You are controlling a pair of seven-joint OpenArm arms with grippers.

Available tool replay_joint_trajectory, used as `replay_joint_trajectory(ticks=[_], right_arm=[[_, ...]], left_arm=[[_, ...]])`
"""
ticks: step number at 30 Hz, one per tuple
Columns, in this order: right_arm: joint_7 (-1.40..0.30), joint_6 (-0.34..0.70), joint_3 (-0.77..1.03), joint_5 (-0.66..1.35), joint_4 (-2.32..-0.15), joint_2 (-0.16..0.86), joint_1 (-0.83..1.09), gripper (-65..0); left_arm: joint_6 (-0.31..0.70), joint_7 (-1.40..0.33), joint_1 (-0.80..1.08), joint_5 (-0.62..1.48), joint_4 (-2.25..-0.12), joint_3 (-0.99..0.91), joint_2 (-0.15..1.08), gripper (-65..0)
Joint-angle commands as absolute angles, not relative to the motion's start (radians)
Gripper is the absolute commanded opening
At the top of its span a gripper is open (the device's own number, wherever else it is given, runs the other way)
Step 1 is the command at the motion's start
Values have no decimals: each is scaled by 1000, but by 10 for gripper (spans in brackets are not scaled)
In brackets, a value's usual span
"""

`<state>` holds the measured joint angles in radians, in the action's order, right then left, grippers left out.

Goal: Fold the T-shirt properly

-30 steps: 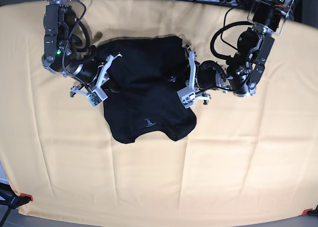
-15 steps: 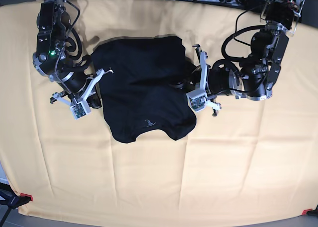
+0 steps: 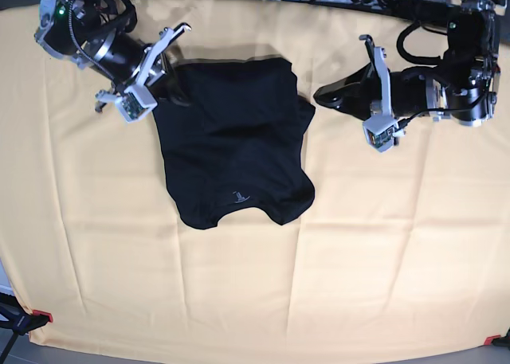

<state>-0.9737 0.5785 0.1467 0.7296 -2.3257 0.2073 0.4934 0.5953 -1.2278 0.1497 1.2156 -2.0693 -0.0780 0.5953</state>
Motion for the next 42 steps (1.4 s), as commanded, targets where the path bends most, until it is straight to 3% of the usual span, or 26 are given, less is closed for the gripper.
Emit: replay_joint_trajectory(ticks=[1,6,20,26,32,37,42], right_arm=[[-955,574,178,770,-2356,214,525,-650],[-985,575,322,894,-2356,213,690,-650],[-1167,675,585,1126,-2356,211,1051,-650],[-1195,678,584,1126,-2356,212,1216,-650],[-1217,698,582,1126,-2356,212,1309,-650],[-1213,698,530,1126,-2229,214,1309,-650],[-1212,698,404,1121,-1985,228,1258,-650]], left_arm=[[586,-1219,157,1248,-2104,-114,607,-650],[579,-1288,289,1346,-2193,-251,607,-650],[545,-1361,813,1344,-2330,-573,607,-650],[551,-1393,1051,1333,-2329,-575,606,-650],[636,-1361,1219,1266,-2318,-574,551,-650],[636,-1293,1229,1228,-2212,-531,501,-650],[636,-1181,1188,1116,-2027,-370,498,-650]])
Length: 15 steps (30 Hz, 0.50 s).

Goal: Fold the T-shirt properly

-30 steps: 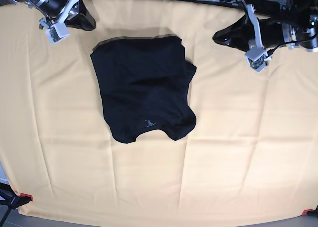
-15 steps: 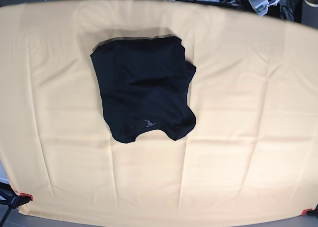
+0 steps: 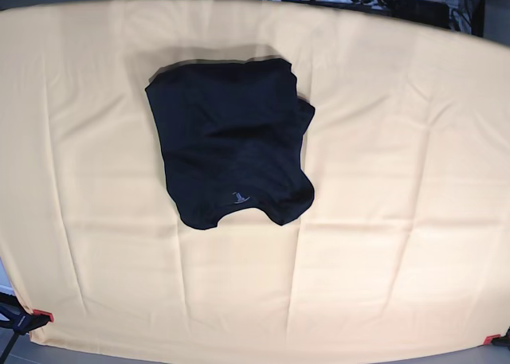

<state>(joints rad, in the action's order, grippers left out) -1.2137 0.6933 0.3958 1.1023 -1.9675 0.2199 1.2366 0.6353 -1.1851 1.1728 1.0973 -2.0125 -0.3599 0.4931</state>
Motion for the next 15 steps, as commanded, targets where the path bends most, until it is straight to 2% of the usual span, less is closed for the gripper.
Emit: replay_joint_trajectory(ticks=[1,9,15], right_arm=[[-1209,698,376,1119,-1932,239,1232,-650],[-995,698,199,862,-1493,302,993,-650],[-819,698,116,685,-1212,305,816,-650]], left_arm=[[636,-1171,1161,1084,-1984,-332,498,-650],[584,-946,900,823,-1544,-82,493,-650],[495,-723,721,546,-1217,2,408,-650]])
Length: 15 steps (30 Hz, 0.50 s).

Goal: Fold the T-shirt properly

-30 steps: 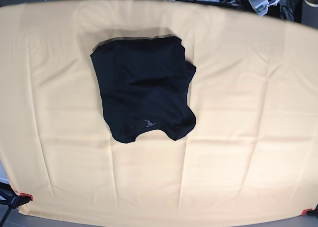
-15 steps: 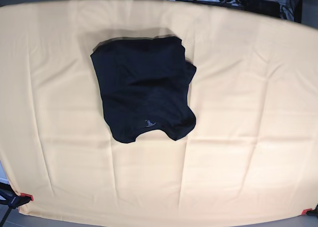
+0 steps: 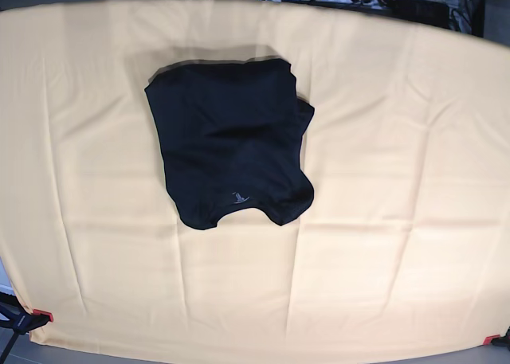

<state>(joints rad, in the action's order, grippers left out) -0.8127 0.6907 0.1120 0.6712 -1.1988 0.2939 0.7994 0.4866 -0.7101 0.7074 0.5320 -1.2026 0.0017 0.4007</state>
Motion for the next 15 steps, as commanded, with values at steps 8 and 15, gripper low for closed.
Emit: replay_joint_trajectory(ticks=[8,15], right_arm=[[-468,698,-46,427,-958,301,620,-650],[-282,355,-155,223,-797,228,476,-650]], left_arm=[[496,-408,504,390,-852,13,280,-650],[336,-73,368,220,-633,13,215,-650]])
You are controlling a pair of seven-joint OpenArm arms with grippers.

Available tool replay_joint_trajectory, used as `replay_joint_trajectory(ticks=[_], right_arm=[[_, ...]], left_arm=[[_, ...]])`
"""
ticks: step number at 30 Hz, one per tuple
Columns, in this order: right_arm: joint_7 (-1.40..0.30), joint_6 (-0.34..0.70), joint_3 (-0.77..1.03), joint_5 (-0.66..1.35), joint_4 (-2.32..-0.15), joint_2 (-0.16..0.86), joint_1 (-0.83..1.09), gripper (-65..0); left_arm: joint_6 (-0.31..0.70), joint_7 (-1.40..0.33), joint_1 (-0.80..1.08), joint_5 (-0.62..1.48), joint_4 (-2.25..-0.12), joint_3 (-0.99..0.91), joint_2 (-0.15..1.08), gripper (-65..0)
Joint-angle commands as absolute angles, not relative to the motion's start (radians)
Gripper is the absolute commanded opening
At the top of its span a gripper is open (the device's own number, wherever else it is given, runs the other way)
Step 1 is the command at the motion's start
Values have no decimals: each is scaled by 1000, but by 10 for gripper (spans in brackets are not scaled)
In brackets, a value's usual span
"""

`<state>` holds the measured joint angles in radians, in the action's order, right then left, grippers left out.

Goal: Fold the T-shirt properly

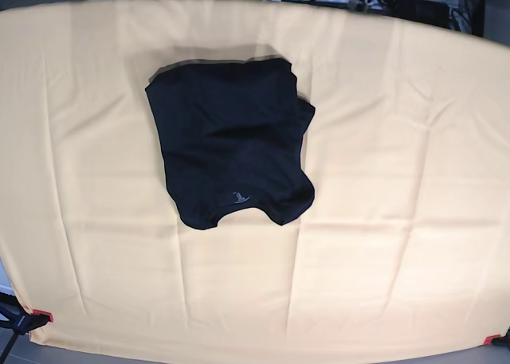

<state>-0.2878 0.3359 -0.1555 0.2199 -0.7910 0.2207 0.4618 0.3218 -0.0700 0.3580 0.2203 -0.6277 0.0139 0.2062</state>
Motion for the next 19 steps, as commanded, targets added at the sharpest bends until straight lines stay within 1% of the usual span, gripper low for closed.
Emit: replay_joint_trajectory(ticks=[1,3,8,12,15,19], right_arm=[[-280,318,-165,216,-775,213,460,-650],[-279,281,-183,194,-738,182,432,-650],[-251,249,-250,138,-677,123,387,-650],[-238,215,-306,112,-672,113,379,-650],[-238,205,-334,89,-672,113,373,-650],[-239,206,-362,105,-672,113,373,-650]], left_arm=[[303,-43,358,211,-611,14,207,-650],[246,-9,342,210,-576,24,191,-650],[139,53,336,211,-531,143,145,-650],[96,75,341,262,-525,267,105,-650],[65,103,337,263,-526,343,62,-650],[55,124,338,263,-526,366,48,-650]])
